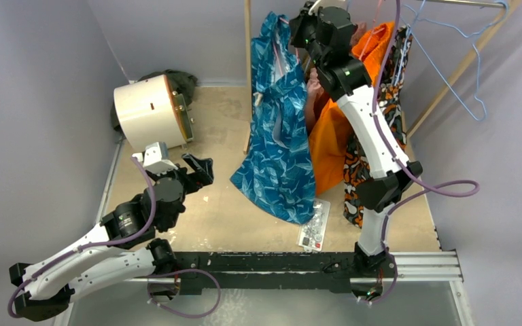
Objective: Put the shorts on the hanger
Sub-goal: Place the hanger at the clothesline.
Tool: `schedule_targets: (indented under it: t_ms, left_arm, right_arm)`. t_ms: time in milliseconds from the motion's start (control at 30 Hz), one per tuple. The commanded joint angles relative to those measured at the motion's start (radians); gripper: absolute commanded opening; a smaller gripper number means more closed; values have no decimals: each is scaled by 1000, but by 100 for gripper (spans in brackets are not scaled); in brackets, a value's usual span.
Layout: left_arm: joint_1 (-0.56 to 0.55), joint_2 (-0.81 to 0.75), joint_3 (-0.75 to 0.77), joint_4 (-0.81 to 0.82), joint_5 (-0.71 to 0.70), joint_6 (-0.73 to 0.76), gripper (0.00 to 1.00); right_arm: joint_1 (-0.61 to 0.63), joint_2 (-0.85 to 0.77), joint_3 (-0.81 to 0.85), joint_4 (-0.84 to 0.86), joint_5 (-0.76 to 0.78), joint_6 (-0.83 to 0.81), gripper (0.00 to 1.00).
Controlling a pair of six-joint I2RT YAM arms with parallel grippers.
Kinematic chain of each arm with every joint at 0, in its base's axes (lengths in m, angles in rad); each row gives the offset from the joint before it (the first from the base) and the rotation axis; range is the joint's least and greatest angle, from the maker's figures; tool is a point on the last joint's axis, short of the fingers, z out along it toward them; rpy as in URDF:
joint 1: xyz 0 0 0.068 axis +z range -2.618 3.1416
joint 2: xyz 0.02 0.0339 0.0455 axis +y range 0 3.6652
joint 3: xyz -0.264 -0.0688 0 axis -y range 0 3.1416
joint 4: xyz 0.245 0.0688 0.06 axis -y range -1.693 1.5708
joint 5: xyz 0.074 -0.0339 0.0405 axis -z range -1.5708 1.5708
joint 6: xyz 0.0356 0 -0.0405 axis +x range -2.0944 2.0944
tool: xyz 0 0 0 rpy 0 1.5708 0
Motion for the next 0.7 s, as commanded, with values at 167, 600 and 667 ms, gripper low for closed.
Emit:
schedule_targets:
  t_ms: [167,600,667]
  left_arm:
    - [-1,12,-6,53,13,-6,86]
    - [-1,10,-8,48,10,-9,86]
    - [-1,15,-9,53,13,-7,86]
  right_arm:
    - [-13,-5,-21,-43,-34,7,0]
    - [-13,-88,39,-24,-217,30,74]
    - [-13,-103,44,-45,-230,33,81]
